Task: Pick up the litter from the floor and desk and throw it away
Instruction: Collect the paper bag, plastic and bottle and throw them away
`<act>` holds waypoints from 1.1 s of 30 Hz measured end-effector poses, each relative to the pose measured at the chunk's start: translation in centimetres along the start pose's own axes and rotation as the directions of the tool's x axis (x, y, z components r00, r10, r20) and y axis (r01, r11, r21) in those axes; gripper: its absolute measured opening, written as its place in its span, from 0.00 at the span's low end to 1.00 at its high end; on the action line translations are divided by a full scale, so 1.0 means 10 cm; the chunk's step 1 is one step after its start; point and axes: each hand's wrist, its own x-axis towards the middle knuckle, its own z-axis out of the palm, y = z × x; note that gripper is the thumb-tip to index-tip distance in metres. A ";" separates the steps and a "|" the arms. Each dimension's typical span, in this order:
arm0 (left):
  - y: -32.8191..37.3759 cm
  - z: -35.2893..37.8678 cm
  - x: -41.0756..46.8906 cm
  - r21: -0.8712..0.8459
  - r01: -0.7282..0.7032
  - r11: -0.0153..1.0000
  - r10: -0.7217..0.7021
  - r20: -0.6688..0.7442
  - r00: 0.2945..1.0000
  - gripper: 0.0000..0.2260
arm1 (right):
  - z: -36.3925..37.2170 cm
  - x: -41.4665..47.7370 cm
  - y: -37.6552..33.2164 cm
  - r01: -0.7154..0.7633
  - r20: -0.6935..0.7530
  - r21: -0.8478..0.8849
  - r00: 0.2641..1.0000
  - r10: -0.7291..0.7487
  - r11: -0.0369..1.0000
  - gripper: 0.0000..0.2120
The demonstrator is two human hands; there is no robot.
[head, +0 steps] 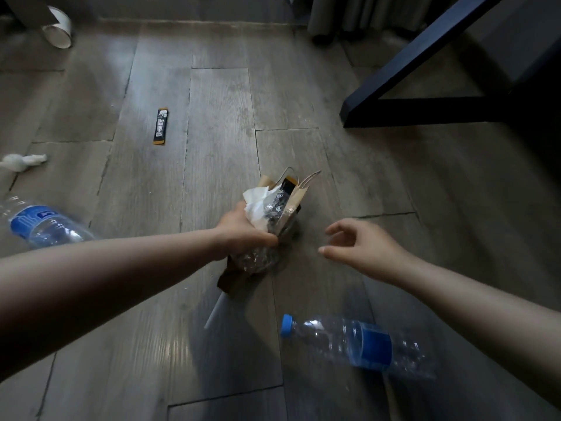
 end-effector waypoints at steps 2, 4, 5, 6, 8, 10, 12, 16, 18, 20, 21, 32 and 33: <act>-0.05 0.02 -0.13 0.031 0.027 0.999 -0.028 0.031 0.999 0.39 | 0.08 -0.26 0.11 0.028 0.078 -0.083 0.997 -0.022 0.996 0.25; -0.10 0.05 -0.27 0.076 0.047 0.996 -0.051 0.047 0.998 0.39 | 0.17 -0.49 0.22 0.054 0.136 -0.181 0.990 -0.029 0.982 0.28; -0.12 0.07 -0.33 0.098 0.058 0.994 -0.063 0.054 0.997 0.39 | 0.21 -0.58 0.27 0.065 0.153 -0.225 0.988 -0.031 0.972 0.30; -0.15 0.09 -0.39 0.118 0.066 0.991 -0.074 0.064 0.995 0.39 | 0.25 -0.67 0.32 0.075 0.159 -0.261 0.987 -0.034 0.962 0.31; -0.20 0.11 -0.48 0.142 0.076 0.987 -0.088 0.082 0.993 0.39 | 0.29 -0.80 0.41 0.094 0.151 -0.332 0.988 -0.046 0.939 0.33; -0.26 0.14 -0.55 0.134 0.088 0.987 -0.100 0.085 0.991 0.40 | 0.32 -0.88 0.49 0.110 0.147 -0.396 0.988 -0.055 0.911 0.34; -0.30 0.17 -0.61 0.123 0.090 0.988 -0.101 0.083 0.991 0.41 | 0.33 -0.92 0.56 0.120 0.165 -0.422 0.985 -0.054 0.899 0.36; -0.31 0.19 -0.70 0.130 0.076 0.989 -0.088 0.092 0.992 0.42 | 0.35 -0.92 0.67 0.124 0.178 -0.450 0.983 -0.047 0.885 0.40; -0.31 0.18 -0.73 0.122 0.080 0.989 -0.093 0.108 0.990 0.42 | 0.38 -0.92 0.72 0.126 0.179 -0.455 0.983 -0.048 0.882 0.41; -0.31 0.17 -0.75 0.126 0.079 0.989 -0.093 0.113 0.989 0.41 | 0.42 -0.93 0.76 0.118 0.184 -0.457 0.982 -0.036 0.881 0.41; -0.30 0.17 -0.77 0.130 0.076 0.989 -0.091 0.112 0.990 0.41 | 0.43 -0.93 0.78 0.115 0.188 -0.461 0.982 -0.030 0.880 0.41; -0.18 0.14 -0.82 0.104 0.047 0.993 -0.059 0.116 0.991 0.42 | 0.22 -0.81 0.91 -0.128 -0.091 -0.069 0.988 0.121 0.989 0.24; -0.15 0.13 -0.80 0.095 0.045 0.994 -0.055 0.108 0.993 0.41 | 0.20 -0.78 0.92 -0.148 -0.122 -0.030 0.982 0.143 0.989 0.25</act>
